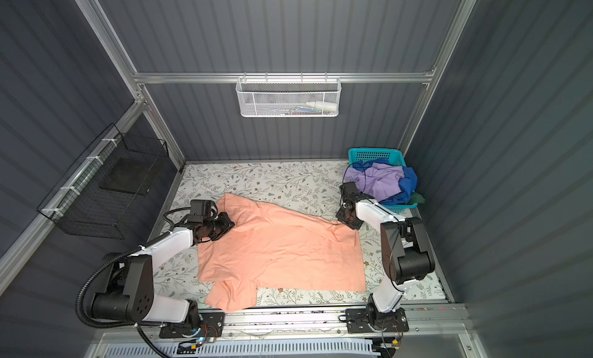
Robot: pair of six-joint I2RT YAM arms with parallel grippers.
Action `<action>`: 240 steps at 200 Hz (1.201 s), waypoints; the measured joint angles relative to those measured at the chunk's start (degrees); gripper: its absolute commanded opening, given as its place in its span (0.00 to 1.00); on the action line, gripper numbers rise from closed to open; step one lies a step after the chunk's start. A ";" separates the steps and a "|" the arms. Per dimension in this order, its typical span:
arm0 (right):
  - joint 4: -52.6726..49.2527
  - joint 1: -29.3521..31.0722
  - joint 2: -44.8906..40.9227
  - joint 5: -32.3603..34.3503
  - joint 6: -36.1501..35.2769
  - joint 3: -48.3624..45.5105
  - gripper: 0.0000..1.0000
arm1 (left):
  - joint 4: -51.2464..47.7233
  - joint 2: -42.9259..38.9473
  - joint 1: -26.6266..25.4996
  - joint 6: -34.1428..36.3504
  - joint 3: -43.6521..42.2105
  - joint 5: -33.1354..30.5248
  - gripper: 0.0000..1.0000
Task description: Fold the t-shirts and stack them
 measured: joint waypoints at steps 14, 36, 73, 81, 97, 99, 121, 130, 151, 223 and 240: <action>0.26 0.07 -0.28 -0.15 0.13 -0.35 0.37 | 0.00 0.00 0.00 0.00 0.00 0.00 0.00; 0.79 0.35 -0.31 -0.09 0.61 -0.61 0.36 | 0.02 0.00 0.00 0.00 0.00 0.00 0.00; 1.01 1.33 -0.22 -0.09 0.76 -0.57 0.23 | 0.00 0.00 0.00 0.00 0.00 0.00 0.00; 1.11 1.53 -0.09 -0.11 0.94 -0.48 0.20 | 0.02 0.00 0.00 0.00 0.00 0.00 0.00; 1.16 1.77 0.33 -0.04 0.92 -0.07 0.18 | 0.02 0.00 0.00 0.00 0.00 0.00 0.00; 1.16 1.81 0.42 -0.04 0.85 0.00 0.18 | 0.00 0.00 0.00 0.00 0.00 0.00 0.00; 1.20 2.01 0.68 0.17 0.92 0.28 0.14 | 0.00 0.00 0.00 0.00 0.00 0.00 0.00; 1.20 2.05 0.68 0.24 0.96 0.28 0.11 | 0.00 0.00 0.00 0.02 0.00 0.00 0.00; 1.16 2.25 0.68 0.37 1.05 0.26 0.03 | 0.00 0.00 0.00 0.04 0.02 0.00 0.00; -4.02 2.78 0.72 0.90 -0.20 2.97 0.00 | 0.02 0.00 0.00 0.04 0.61 -0.04 0.00; -6.36 2.91 1.51 0.98 -1.20 5.86 0.00 | 0.11 0.00 0.00 0.02 1.44 -0.11 0.00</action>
